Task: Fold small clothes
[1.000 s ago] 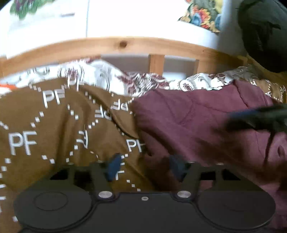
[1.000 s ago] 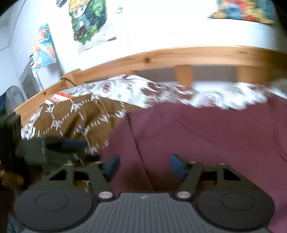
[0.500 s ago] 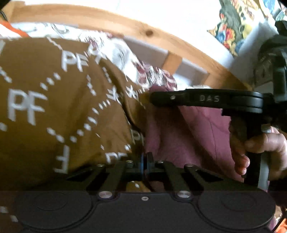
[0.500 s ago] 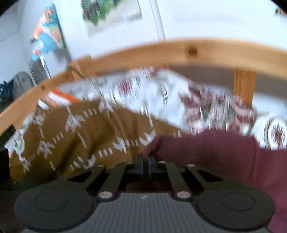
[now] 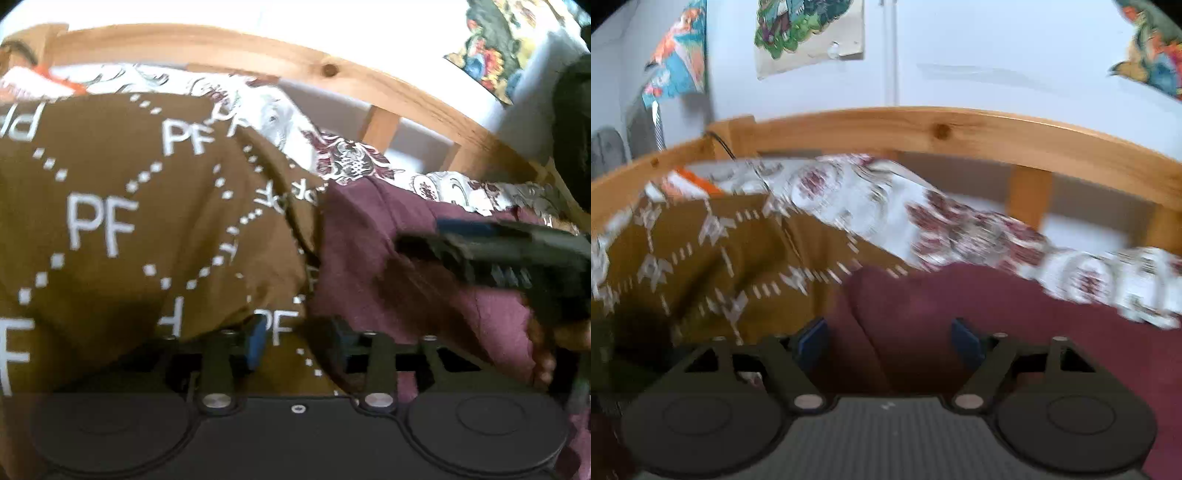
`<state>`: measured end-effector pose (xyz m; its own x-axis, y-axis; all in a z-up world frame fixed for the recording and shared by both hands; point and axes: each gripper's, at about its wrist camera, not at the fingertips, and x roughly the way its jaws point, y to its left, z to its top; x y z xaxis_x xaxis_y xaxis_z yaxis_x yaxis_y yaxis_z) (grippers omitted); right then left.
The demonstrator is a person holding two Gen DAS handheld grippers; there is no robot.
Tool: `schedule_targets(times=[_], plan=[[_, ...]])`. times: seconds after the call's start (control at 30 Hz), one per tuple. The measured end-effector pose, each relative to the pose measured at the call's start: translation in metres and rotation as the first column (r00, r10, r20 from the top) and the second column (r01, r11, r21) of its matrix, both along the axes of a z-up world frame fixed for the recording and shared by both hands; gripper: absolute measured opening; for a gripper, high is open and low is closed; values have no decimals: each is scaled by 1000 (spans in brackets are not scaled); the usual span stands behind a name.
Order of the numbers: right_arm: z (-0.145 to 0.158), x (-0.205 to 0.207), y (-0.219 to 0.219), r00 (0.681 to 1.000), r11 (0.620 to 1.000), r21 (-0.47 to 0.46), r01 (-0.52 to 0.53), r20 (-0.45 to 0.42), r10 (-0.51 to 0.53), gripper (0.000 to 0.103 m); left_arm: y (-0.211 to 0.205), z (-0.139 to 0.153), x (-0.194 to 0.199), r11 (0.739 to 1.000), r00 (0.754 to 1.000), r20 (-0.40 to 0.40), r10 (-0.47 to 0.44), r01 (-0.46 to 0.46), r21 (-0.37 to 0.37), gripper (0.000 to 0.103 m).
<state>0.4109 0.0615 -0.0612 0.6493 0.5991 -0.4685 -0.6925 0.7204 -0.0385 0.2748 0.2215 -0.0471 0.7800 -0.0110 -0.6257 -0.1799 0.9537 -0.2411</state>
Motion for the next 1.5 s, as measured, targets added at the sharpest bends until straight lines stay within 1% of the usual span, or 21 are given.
schedule_targets(times=[0.07, 0.1, 0.17, 0.23, 0.27, 0.3, 0.33, 0.4, 0.47, 0.5, 0.6, 0.67, 0.73, 0.8, 0.9, 0.97, 1.07, 1.17, 1.3, 1.43, 1.5], plan=[[-6, -12, -21, 999, 998, -44, 34, 7, -34, 88, -7, -2, 6, 999, 1000, -25, 3, -2, 53, 47], [-10, -17, -33, 999, 997, -63, 54, -4, -54, 88, -10, -5, 9, 997, 999, -38, 10, -7, 75, 47], [-20, -25, -57, 993, 990, -90, 110, -33, -113, 91, -10, -9, 12, 996, 998, -59, 31, -26, 82, 48], [-30, -33, -83, 978, 973, -128, 194, -57, -202, 91, -10, -8, 12, 996, 997, -64, 48, -43, 76, 48], [-35, -36, -96, 968, 961, -145, 234, -60, -244, 91, -10, -7, 11, 996, 996, -71, 56, -51, 75, 51], [-39, -40, -108, 959, 951, -157, 266, -62, -278, 92, -11, -5, 10, 995, 995, -77, 65, -59, 77, 57], [-42, -44, -121, 949, 942, -161, 295, -68, -308, 95, -11, -2, 8, 995, 994, -78, 71, -64, 79, 60], [-48, -53, -148, 937, 938, -127, 324, -92, -336, 102, -13, 4, 0, 993, 995, -65, 79, -73, 89, 75], [-52, -63, -173, 931, 939, -79, 334, -130, -342, 103, -19, 12, -12, 991, 995, -42, 85, -80, 110, 82], [-54, -68, -182, 927, 937, -77, 341, -136, -349, 102, -23, 16, -18, 989, 996, -38, 85, -80, 121, 86], [-60, -93, -194, 936, 936, -112, 334, -80, -344, 102, -37, 23, -33, 983, 995, -37, 91, -83, 163, 96], [-61, -110, -199, 939, 930, -150, 336, -27, -344, 102, -51, 27, -47, 975, 995, -43, 87, -76, 209, 97], [-64, -129, -203, 937, 917, -197, 347, 25, -349, 103, -62, 29, -63, 970, 996, -46, 78, -65, 233, 99], [-65, -149, -208, 933, 904, -231, 360, 78, -352, 103, -76, 30, -83, 969, 998, -40, 58, -47, 242, 102], [-61, -183, -216, 933, 903, -237, 357, 128, -336, 103, -96, 29, -111, 971, 999, -50, 16, -4, 239, 102], [-56, -207, -225, 935, 911, -216, 352, 133, -330, 103, -108, 27, -131, 971, 998, -55, -22, 35, 235, 102], [-49, -247, -244, 950, 935, -172, 310, 106, -295, 103, -122, 24, -164, 971, 993, -52, -108, 117, 211, 102], [-49, -285, -257, 965, 949, -180, 260, 92, -246, 103, -134, 22, -190, 961, 978, -54, -202, 208, 184, 102], [-49, -322, -261, 975, 944, -246, 219, 86, -204, 103, -145, 19, -217, 943, 956, -53, -289, 294, 157, 102], [-55, -343, -266, 975, 933, -286, 218, 100, -197, 103, -155, 13, -224, 929, 939, -73, -336, 343, 136, 102], [-60, -346, -267, 976, 929, -300, 216, 69, -205, 103, -159, 9, -223, 916, 925, -97, -369, 379, 132, 102]])
